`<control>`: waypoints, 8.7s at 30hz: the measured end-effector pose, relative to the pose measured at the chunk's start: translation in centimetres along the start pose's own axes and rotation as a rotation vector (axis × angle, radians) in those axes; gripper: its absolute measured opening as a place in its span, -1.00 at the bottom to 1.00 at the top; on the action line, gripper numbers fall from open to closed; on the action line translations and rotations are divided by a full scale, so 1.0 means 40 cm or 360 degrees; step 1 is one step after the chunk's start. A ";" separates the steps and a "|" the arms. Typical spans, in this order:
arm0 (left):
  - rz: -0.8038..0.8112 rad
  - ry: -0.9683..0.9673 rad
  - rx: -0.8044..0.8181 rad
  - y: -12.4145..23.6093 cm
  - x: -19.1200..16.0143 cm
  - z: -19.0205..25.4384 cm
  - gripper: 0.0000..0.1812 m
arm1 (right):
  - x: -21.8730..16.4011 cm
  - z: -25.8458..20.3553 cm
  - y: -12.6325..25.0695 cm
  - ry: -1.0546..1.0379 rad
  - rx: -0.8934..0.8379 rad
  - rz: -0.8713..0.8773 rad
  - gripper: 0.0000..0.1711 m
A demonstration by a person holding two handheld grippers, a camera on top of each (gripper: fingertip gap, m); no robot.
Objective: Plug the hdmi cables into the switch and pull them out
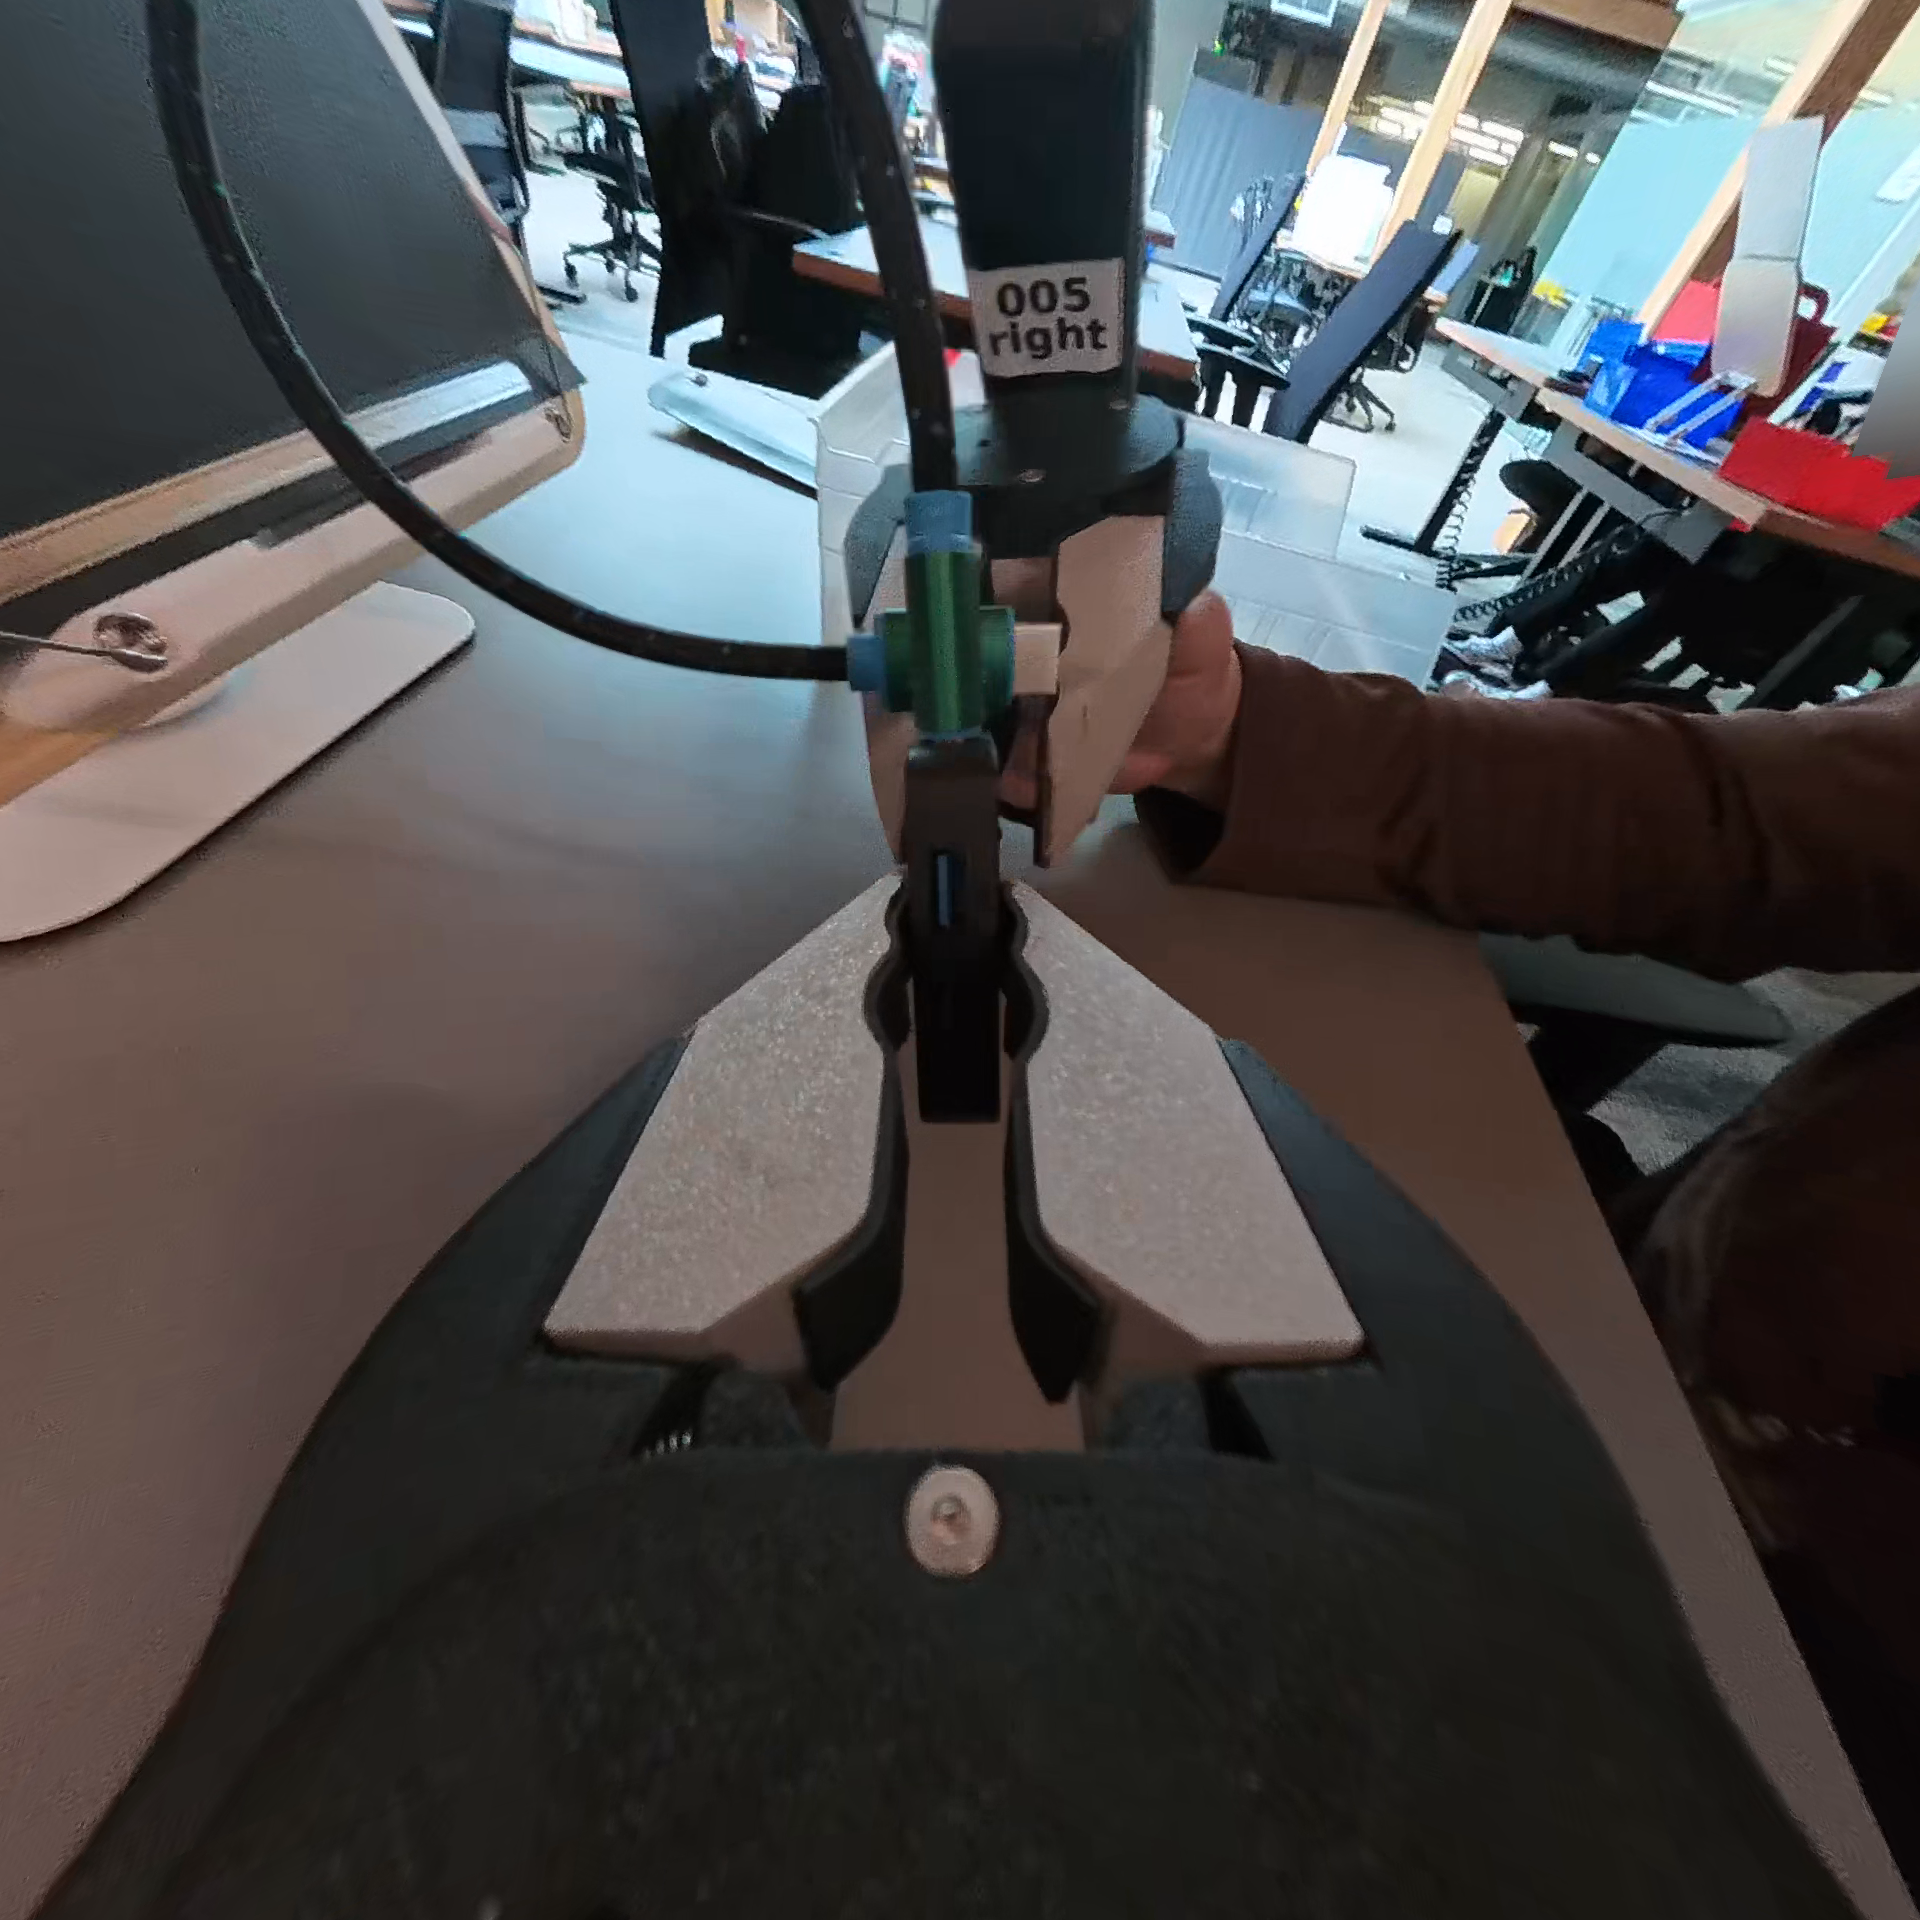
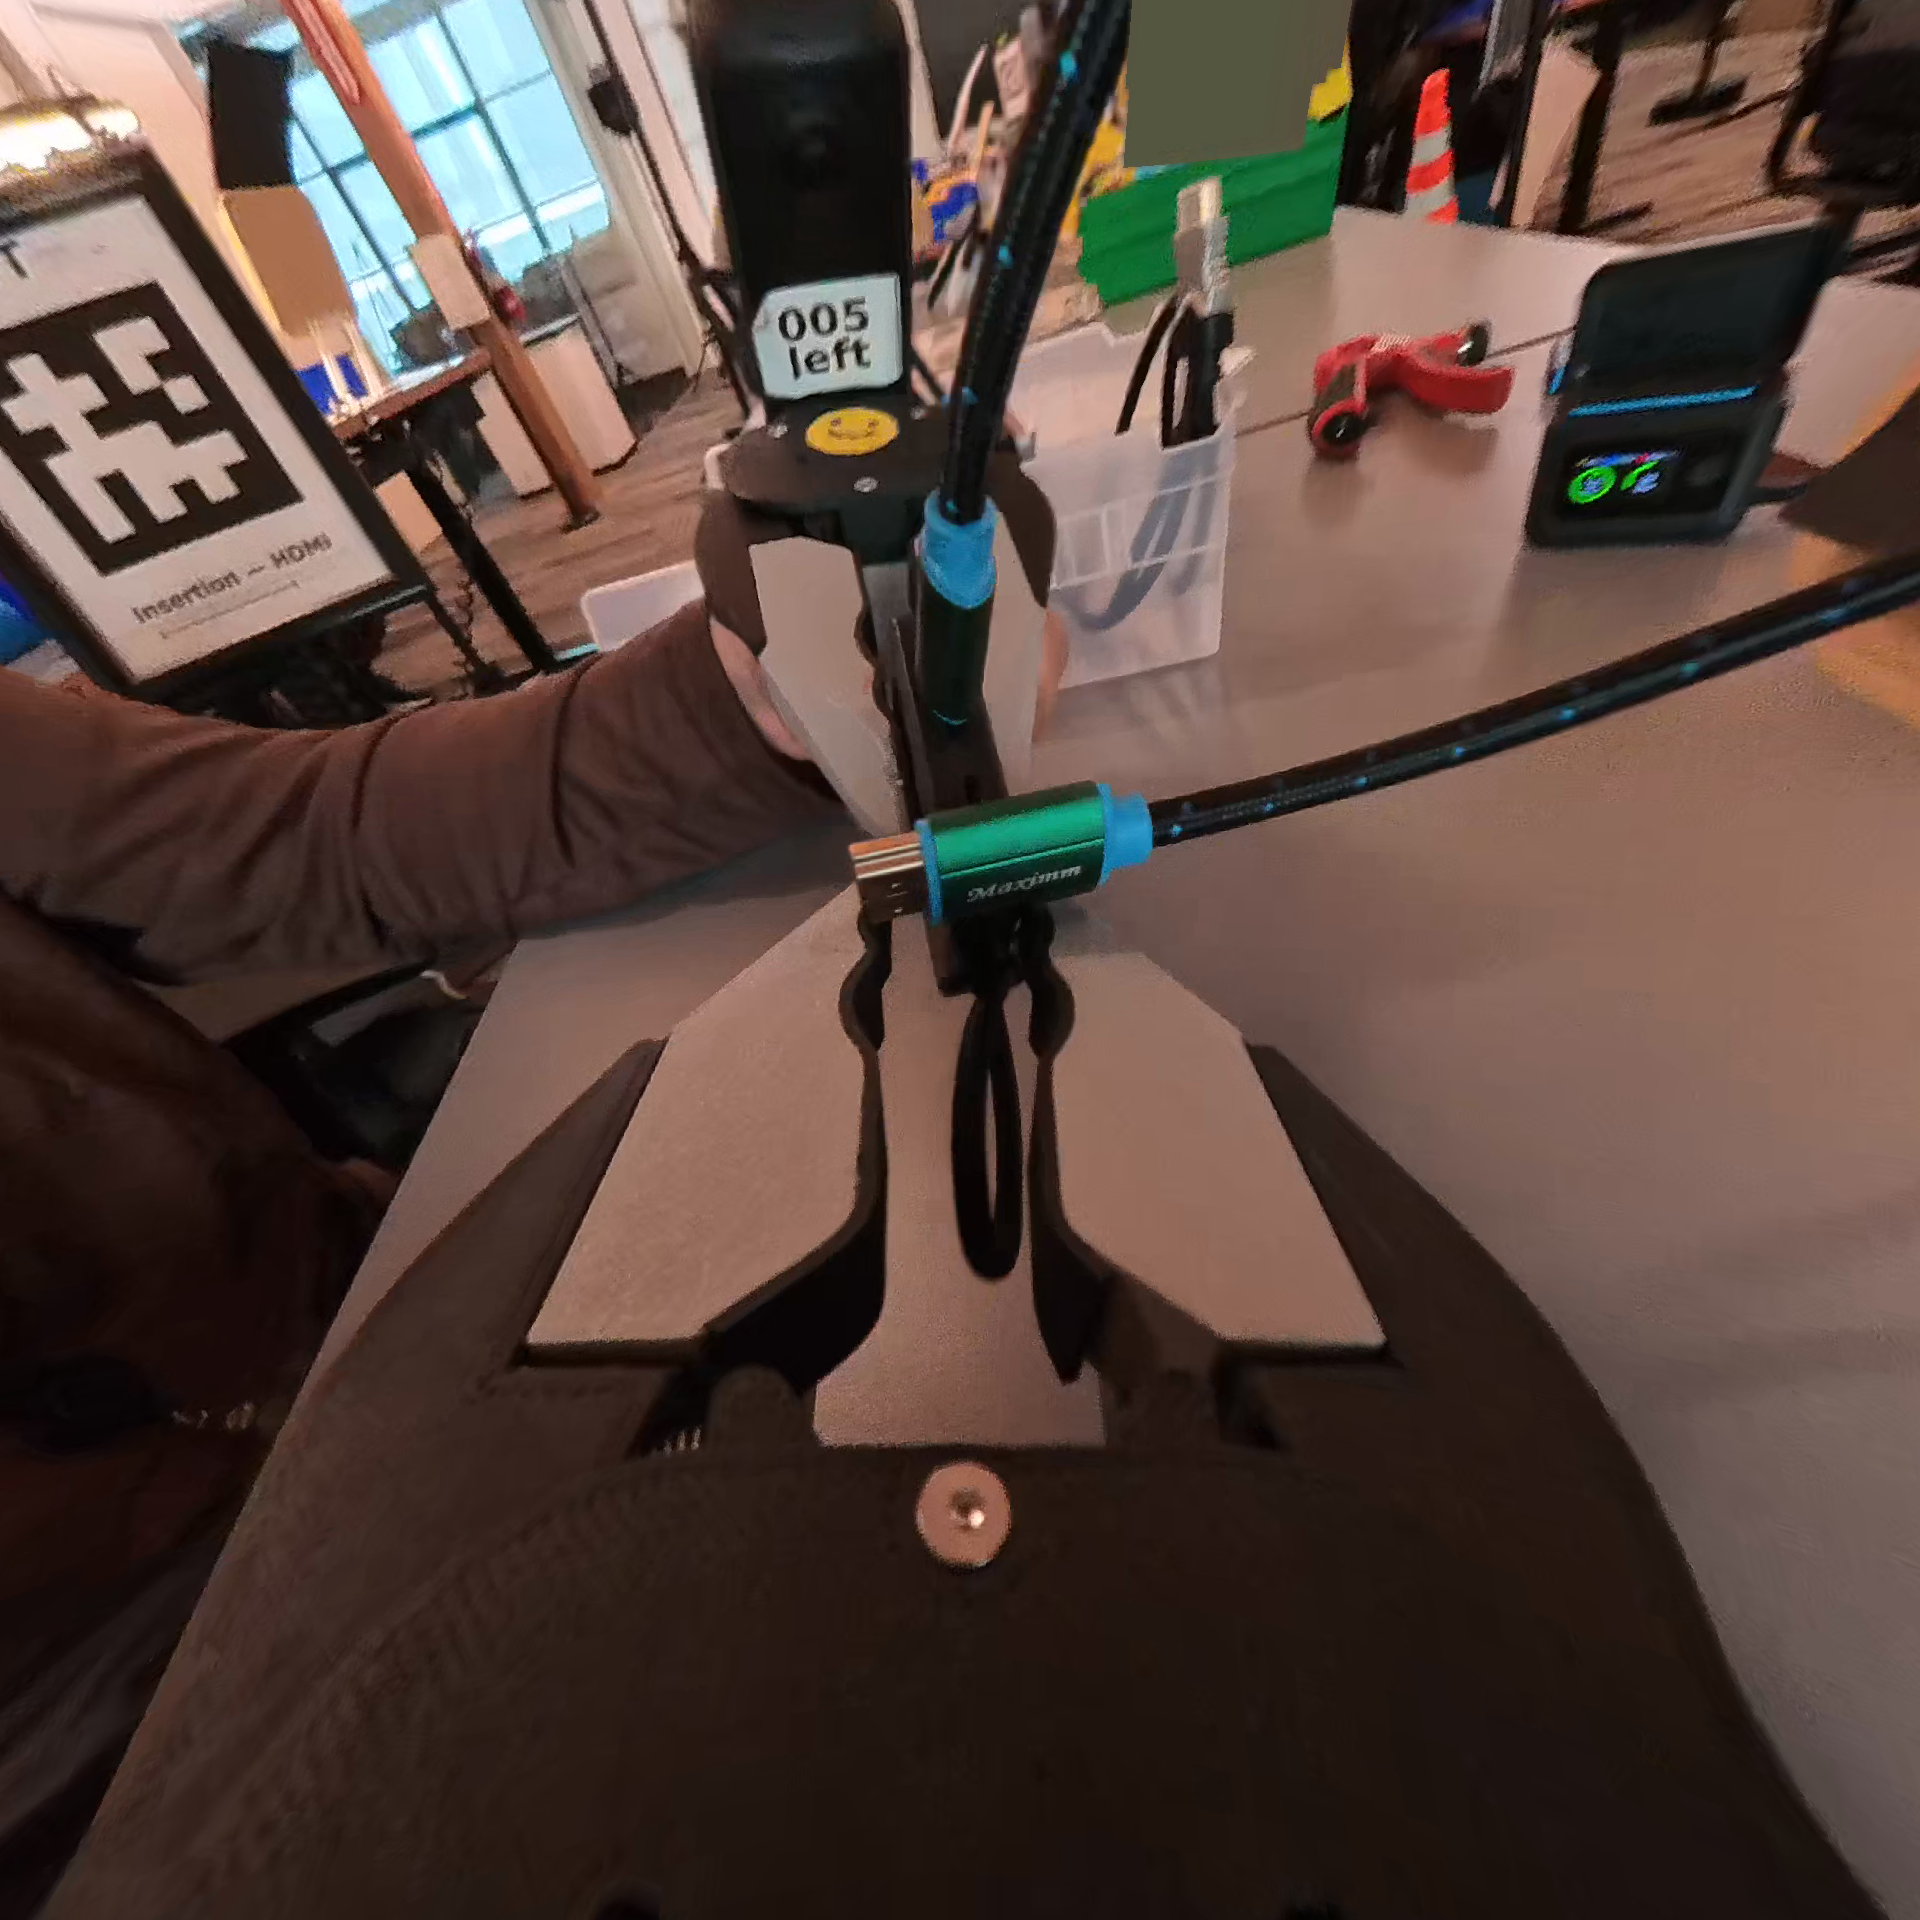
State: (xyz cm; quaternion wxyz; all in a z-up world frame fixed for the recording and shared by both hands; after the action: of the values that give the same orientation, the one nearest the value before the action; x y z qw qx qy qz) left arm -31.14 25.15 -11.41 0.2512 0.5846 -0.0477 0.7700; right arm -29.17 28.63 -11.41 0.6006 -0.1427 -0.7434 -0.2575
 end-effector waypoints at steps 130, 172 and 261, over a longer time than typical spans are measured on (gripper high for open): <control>0.0278 0.0261 -0.0305 -0.079 0.033 0.062 -0.88 | 0.116 -0.021 0.051 -0.0261 0.0167 0.0528 -0.91; 0.0265 0.0144 -0.0018 -0.079 0.035 0.027 -0.88 | 0.092 -0.006 0.047 0.0066 -0.0174 0.0341 -0.89; 0.0066 0.0054 0.0555 -0.074 -0.025 -0.095 -0.88 | 0.041 -0.245 0.838 0.0215 -0.1943 -0.0919 -0.90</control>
State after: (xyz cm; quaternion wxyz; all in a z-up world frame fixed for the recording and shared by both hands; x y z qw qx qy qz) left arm -32.99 28.77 -14.18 0.1308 0.6051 0.0790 0.7813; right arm -4.05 50.76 -1.30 0.3645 -0.2355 -0.4339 -0.7895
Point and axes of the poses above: each gripper's, where its closed fingertips meet, y back along the fingers, x out of its top, z = x × y across the jaws, the point moved 2 cm from there along y, back along the fingers, and after that the axes turned 7 degrees about y, right-handed, at the moved point
